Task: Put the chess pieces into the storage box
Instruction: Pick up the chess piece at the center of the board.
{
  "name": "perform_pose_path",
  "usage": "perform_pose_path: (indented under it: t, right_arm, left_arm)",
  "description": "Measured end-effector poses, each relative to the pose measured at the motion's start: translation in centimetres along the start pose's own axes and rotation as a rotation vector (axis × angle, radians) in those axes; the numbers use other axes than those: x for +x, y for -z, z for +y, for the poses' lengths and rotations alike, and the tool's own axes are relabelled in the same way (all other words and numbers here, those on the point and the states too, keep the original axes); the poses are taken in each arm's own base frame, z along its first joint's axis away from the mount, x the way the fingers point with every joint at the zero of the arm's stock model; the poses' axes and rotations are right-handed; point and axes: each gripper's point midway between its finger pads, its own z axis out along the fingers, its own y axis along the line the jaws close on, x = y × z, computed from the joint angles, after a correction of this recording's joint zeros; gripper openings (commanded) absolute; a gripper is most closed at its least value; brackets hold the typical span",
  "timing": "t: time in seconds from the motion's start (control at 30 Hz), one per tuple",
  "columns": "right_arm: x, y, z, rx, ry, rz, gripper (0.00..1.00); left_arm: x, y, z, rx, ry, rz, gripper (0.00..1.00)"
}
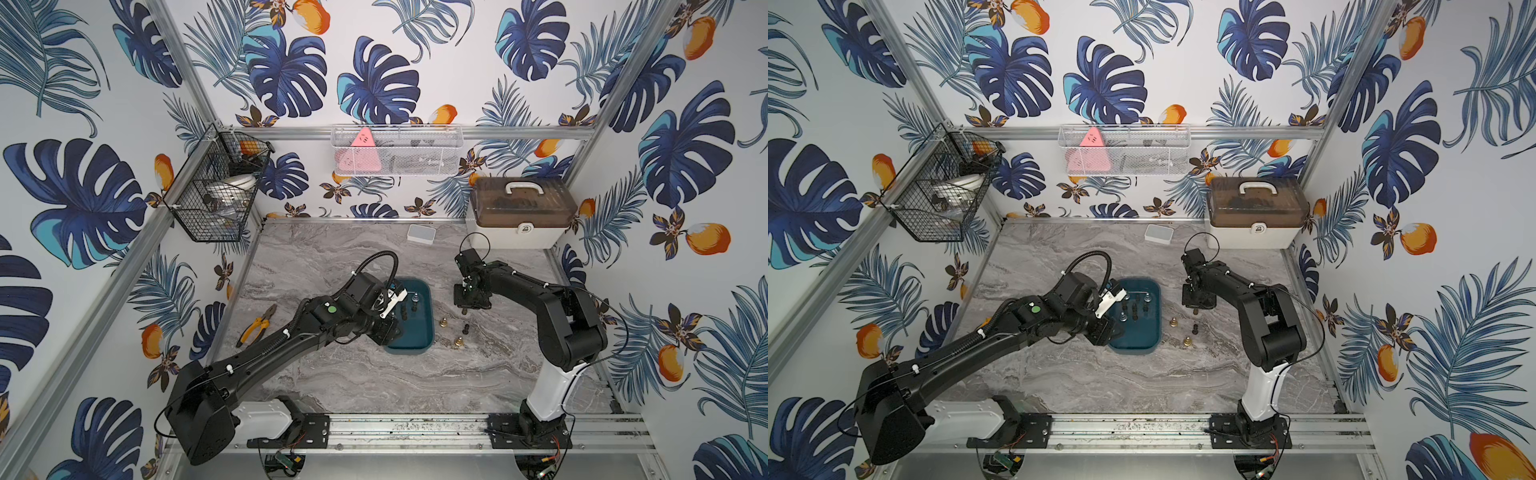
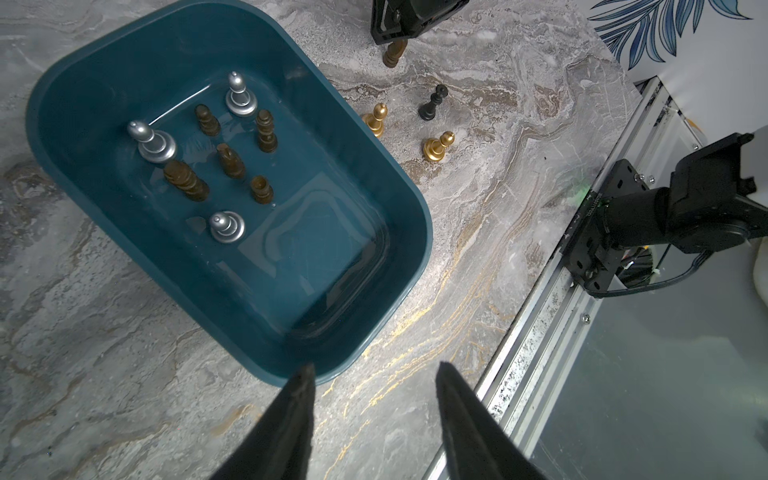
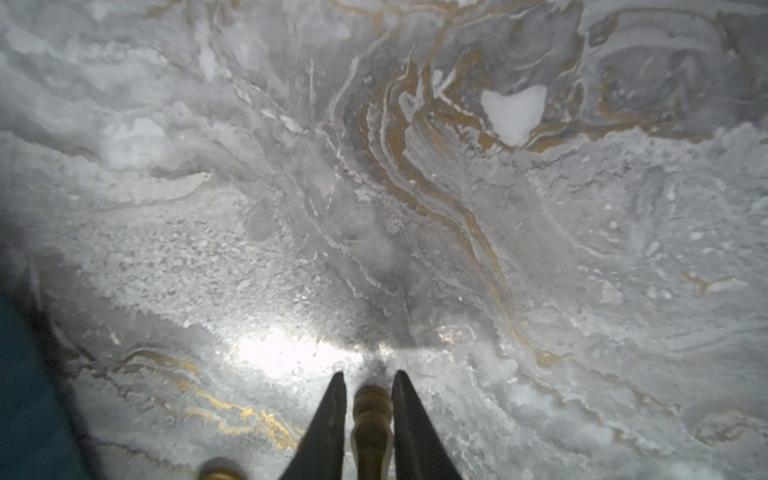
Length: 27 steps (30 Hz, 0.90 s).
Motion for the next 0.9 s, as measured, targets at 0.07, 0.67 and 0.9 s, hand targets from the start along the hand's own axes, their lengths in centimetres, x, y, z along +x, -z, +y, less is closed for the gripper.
perform_pose_path:
  t: [0.07,0.67,0.9]
  right_arm:
    - [0.2,-0.1,0.0,0.001,0.002,0.005,0.22]
    - [0.1,0.5,0.5,-0.011,0.011,-0.009,0.11]
    - [-1.0,3.0,1.3,-0.034,0.026,-0.055,0.11]
  left_arm:
    - [0.0,-0.1,0.0,-0.001,0.001,0.002,0.51]
    - [0.0,-0.3,0.7,-0.037,0.004,0.009,0.52]
    - [0.0,-0.5,1.3,-0.06,0.012,0.018,0.52]
